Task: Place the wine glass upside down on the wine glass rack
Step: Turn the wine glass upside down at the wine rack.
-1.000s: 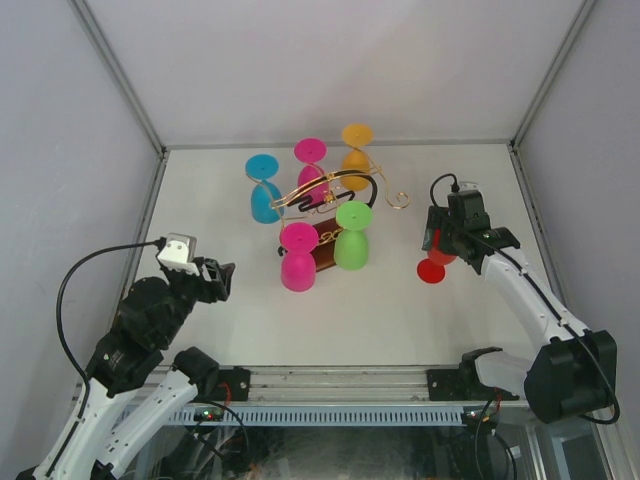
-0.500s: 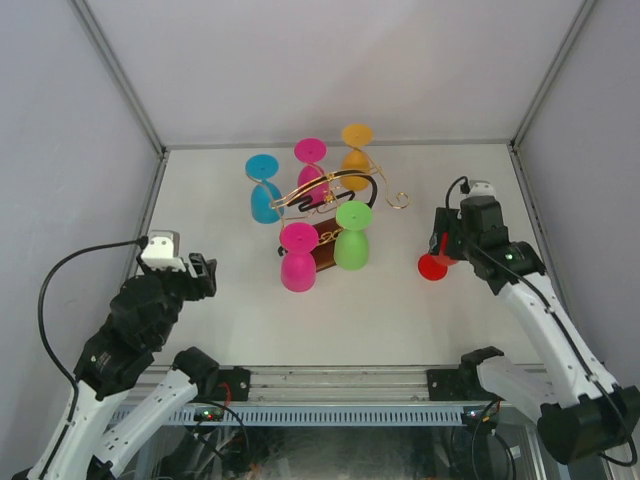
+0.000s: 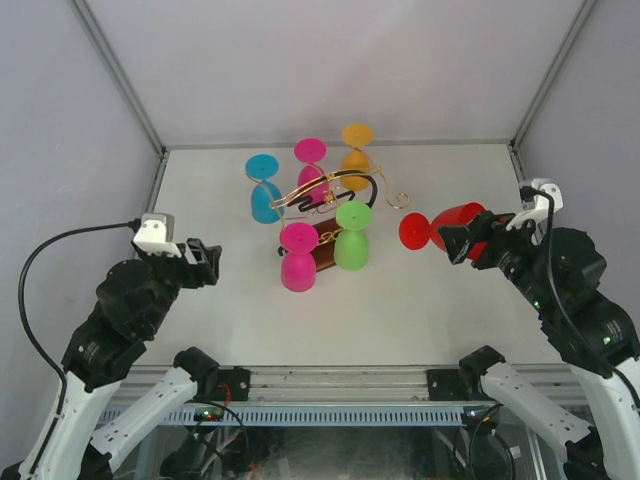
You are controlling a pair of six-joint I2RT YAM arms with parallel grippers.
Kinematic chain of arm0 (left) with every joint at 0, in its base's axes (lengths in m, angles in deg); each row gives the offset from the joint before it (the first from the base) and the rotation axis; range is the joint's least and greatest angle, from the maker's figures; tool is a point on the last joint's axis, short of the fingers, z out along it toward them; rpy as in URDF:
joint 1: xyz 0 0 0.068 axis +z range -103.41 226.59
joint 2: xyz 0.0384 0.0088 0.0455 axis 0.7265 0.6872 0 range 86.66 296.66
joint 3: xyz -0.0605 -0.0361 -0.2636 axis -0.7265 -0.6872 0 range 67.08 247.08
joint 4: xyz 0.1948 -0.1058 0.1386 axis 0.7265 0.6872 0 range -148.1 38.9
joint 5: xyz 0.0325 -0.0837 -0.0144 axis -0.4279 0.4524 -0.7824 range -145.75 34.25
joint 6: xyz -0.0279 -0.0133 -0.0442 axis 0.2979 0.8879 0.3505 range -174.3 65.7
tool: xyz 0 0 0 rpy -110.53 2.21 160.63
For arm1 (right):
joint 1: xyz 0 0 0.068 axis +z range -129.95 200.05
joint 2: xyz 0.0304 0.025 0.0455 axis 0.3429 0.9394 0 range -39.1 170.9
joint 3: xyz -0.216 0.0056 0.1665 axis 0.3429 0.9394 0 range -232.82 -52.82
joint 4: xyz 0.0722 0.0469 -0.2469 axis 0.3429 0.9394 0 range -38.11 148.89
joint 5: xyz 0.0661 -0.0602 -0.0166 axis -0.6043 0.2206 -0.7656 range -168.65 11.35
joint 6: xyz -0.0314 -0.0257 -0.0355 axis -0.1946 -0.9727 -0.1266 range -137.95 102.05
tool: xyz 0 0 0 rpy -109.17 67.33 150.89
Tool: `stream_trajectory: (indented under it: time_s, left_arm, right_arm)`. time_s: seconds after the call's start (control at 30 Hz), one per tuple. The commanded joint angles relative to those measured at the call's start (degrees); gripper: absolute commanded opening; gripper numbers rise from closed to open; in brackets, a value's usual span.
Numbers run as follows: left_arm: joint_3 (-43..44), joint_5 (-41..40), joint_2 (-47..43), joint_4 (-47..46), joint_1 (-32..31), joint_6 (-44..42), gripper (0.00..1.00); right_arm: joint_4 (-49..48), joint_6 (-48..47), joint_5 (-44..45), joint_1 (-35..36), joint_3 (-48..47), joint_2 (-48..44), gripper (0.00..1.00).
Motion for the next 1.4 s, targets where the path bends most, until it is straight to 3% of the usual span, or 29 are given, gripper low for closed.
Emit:
stream_trajectory:
  time_s: [0.0, 0.07, 0.2, 0.3, 0.67, 1.1, 1.37]
  left_arm:
    - [4.4, 6.2, 2.6, -4.4, -1.3, 1.5, 0.79]
    - [5.7, 4.4, 5.1, -5.1, -5.1, 1.6, 0.8]
    - [9.6, -5.8, 11.6, -7.2, -19.2, 0.0, 0.82]
    - [11.4, -5.5, 16.7, -11.4, -24.5, -0.5, 0.84]
    - [15.7, 2.4, 27.3, -22.6, -30.0, 0.1, 0.84]
    - [14.1, 8.3, 32.1, -27.2, -30.7, 4.2, 0.84]
    - [13.1, 7.7, 32.9, -28.3, -30.8, 5.1, 0.75]
  right_arm:
    - [-2.5, 3.5, -6.1, 1.3, -1.2, -0.4, 0.53]
    - [-4.0, 4.5, -8.7, 1.4, -1.1, -0.6, 0.53]
    - [-7.7, 6.8, -11.9, 1.5, 0.0, -1.4, 0.53]
    - [-10.5, 8.2, -12.3, 1.5, 1.1, -1.7, 0.52]
    - [-19.9, 15.5, -15.5, 2.9, 5.8, -1.5, 0.49]
    - [-26.3, 17.3, -10.5, 11.6, 7.9, -0.9, 0.47]
    - [-28.8, 18.3, -10.4, 14.9, 8.0, -0.7, 0.46]
